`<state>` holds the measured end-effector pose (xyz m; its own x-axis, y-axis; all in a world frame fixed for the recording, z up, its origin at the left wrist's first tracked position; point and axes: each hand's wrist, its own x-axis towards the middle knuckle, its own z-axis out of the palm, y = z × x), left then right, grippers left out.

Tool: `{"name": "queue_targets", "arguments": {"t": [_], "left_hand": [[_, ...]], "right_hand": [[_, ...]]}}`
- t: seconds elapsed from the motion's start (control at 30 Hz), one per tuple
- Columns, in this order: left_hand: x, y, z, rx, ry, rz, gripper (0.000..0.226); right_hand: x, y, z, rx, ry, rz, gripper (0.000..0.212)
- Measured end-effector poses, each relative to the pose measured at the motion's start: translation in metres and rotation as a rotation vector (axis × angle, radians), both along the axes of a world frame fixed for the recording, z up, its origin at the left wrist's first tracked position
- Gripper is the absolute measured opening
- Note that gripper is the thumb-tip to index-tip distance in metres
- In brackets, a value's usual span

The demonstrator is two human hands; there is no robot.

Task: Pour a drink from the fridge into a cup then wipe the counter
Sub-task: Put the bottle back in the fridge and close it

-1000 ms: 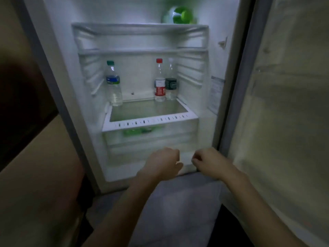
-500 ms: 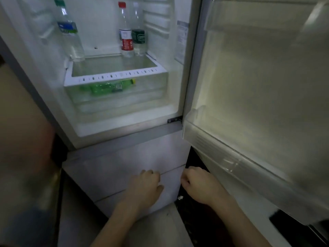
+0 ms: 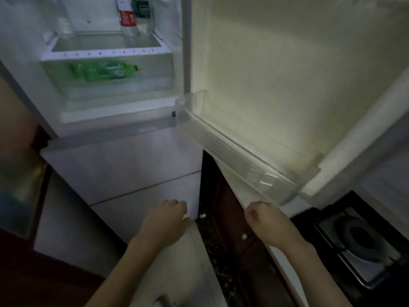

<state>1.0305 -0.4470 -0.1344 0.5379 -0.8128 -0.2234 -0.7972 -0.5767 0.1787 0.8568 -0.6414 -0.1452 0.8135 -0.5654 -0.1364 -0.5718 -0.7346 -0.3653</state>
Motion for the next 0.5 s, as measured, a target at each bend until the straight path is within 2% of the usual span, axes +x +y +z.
{"name": "queue_targets", "arguments": {"t": [0.17, 0.23, 0.37, 0.43, 0.5], "left_hand": [[-0.085, -0.030, 0.000, -0.077, 0.023, -0.035, 0.033], [-0.109, -0.040, 0.001, -0.157, 0.046, -0.037, 0.031], [-0.143, -0.056, 0.009, -0.461, 0.185, 0.008, 0.039], [-0.155, -0.063, 0.018, -0.593, 0.208, 0.026, 0.043], [-0.165, -0.068, 0.027, -0.664, 0.227, 0.022, 0.047]], "right_hand": [[-0.084, -0.032, 0.002, 0.062, -0.056, -0.127, 0.021], [-0.109, -0.047, 0.008, 0.042, -0.124, -0.243, 0.024], [-0.141, -0.072, 0.036, 0.017, -0.484, -0.584, 0.035], [-0.145, -0.081, 0.051, 0.119, -0.671, -0.664, 0.047], [-0.141, -0.086, 0.063, 0.271, -0.781, -0.652, 0.061]]}}
